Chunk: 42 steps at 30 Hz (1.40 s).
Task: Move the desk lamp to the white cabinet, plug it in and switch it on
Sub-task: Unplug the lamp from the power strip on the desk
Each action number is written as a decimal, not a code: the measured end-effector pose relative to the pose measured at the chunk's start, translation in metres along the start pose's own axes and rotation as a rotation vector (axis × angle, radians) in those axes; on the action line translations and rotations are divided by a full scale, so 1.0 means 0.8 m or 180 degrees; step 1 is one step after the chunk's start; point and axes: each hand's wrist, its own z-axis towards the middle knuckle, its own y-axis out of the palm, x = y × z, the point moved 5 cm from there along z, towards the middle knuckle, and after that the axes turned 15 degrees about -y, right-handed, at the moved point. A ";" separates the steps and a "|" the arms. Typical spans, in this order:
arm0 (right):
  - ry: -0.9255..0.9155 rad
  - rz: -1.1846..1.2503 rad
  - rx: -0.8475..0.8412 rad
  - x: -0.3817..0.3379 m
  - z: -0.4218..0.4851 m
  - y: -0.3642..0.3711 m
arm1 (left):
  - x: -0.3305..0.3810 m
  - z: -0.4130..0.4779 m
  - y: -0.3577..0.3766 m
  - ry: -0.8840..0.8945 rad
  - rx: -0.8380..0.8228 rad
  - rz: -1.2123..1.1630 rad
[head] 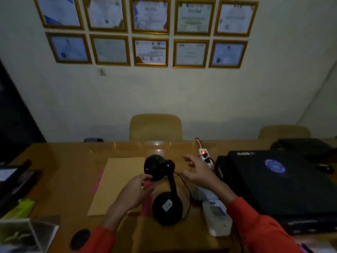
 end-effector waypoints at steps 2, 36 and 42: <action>0.0146 0.0112 -0.0018 0.011 0.006 0.011 | 0.000 0.013 0.013 0.0071 0.0032 -0.0087; 0.0428 -0.0707 -0.0136 0.364 0.163 -0.149 | 0.209 0.255 0.284 0.0140 -0.0582 -0.0095; 0.0536 -0.1077 -0.0925 0.407 0.198 -0.118 | 0.203 0.295 0.317 0.0210 -0.0539 0.0108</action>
